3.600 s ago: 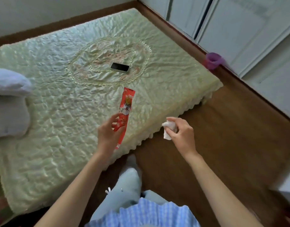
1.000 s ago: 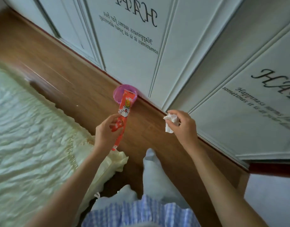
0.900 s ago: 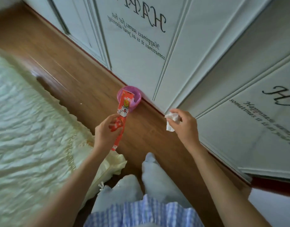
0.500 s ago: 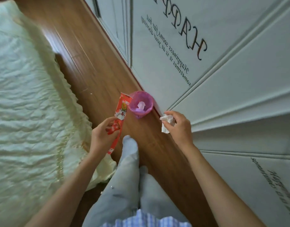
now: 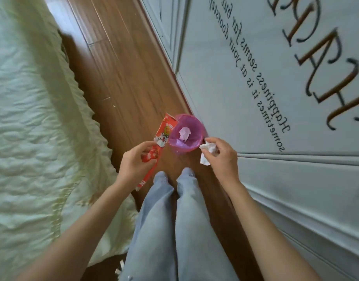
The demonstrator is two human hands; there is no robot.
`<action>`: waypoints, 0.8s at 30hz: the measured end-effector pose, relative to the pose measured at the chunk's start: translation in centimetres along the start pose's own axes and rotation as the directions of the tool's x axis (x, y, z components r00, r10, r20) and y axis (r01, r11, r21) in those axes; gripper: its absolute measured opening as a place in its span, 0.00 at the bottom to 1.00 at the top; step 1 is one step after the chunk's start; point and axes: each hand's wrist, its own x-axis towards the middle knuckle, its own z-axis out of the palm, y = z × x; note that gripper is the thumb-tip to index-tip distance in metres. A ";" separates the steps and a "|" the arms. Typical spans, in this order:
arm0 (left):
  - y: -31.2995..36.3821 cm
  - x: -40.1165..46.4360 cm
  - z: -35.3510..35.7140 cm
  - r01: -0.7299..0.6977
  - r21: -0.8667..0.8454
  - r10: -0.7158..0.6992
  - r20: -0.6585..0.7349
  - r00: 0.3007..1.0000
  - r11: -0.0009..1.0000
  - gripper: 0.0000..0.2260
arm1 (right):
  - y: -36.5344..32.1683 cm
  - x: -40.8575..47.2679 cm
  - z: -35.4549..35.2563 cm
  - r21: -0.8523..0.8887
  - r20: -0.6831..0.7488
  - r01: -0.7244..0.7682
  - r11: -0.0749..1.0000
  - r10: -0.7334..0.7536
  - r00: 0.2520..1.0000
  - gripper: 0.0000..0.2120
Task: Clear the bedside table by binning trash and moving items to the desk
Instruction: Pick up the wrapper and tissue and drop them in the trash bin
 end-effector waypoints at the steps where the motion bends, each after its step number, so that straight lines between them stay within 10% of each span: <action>1: -0.5 1.5 1.0 0.004 0.002 -0.004 0.014 1.000 1.000 0.21 | 0.9 1.1 1.0 0.009 0.001 -0.018 1.000 0.018 1.000 0.13; 24: -15.6 27.6 25.4 0.364 0.021 -0.353 0.300 0.886 0.931 0.23 | 19.9 13.2 15.0 -0.042 0.218 -0.126 0.991 0.132 0.967 0.12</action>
